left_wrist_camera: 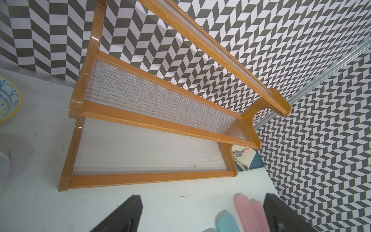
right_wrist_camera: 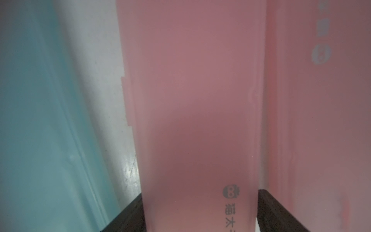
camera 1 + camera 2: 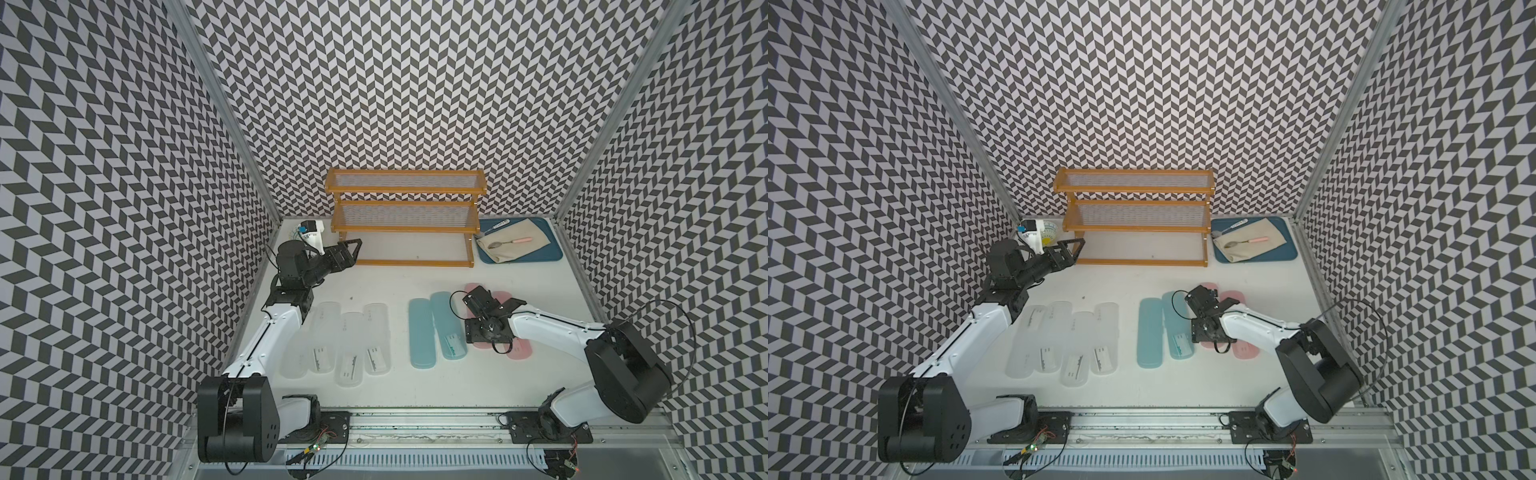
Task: Place the pencil cases on the shelf according to color
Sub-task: Pick up the pencil case from the center of the board.
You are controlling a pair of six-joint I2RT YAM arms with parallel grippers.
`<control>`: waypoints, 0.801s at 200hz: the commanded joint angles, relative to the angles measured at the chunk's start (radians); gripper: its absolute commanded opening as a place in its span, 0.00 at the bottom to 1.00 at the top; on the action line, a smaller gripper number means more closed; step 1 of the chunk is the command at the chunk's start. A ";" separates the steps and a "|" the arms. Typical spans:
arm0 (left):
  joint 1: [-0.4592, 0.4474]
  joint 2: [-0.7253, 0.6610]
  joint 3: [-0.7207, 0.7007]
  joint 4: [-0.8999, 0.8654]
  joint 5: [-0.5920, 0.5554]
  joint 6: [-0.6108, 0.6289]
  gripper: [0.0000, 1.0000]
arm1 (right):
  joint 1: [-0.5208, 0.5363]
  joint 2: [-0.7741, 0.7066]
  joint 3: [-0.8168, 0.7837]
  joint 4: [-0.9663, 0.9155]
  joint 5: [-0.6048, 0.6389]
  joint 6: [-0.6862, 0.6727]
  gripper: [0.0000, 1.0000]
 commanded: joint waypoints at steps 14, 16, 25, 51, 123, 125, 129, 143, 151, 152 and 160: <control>0.000 -0.026 0.020 0.011 0.009 0.001 0.99 | 0.023 0.035 -0.030 0.052 -0.019 0.029 0.82; 0.000 -0.027 0.019 0.011 0.008 0.001 0.99 | 0.024 0.037 -0.032 0.053 -0.020 0.032 0.82; 0.001 -0.027 0.020 0.011 0.007 0.003 0.99 | 0.031 0.042 -0.037 0.055 -0.014 0.036 0.81; 0.001 -0.027 0.020 0.010 0.007 0.006 0.99 | 0.042 0.010 -0.049 0.058 0.001 0.061 0.76; -0.121 -0.026 0.200 -0.086 -0.127 0.100 0.99 | 0.048 -0.177 0.074 -0.032 0.051 0.034 0.62; -0.124 -0.023 0.209 -0.085 -0.130 0.103 0.99 | 0.049 -0.178 0.083 -0.038 0.052 0.031 0.61; -0.134 -0.020 0.224 -0.081 -0.134 0.107 0.99 | 0.048 -0.182 0.100 -0.046 0.055 0.023 0.61; -0.156 0.004 0.279 -0.069 -0.141 0.115 0.99 | 0.048 -0.190 0.160 -0.071 0.062 -0.003 0.62; -0.160 0.025 0.317 -0.071 -0.140 0.112 0.99 | 0.048 -0.193 0.191 -0.076 0.059 -0.025 0.61; -0.160 0.029 0.322 -0.071 -0.139 0.111 0.99 | 0.049 -0.193 0.194 -0.077 0.059 -0.028 0.61; -0.160 0.053 0.360 -0.079 -0.131 0.109 0.99 | 0.048 -0.195 0.233 -0.087 0.064 -0.038 0.61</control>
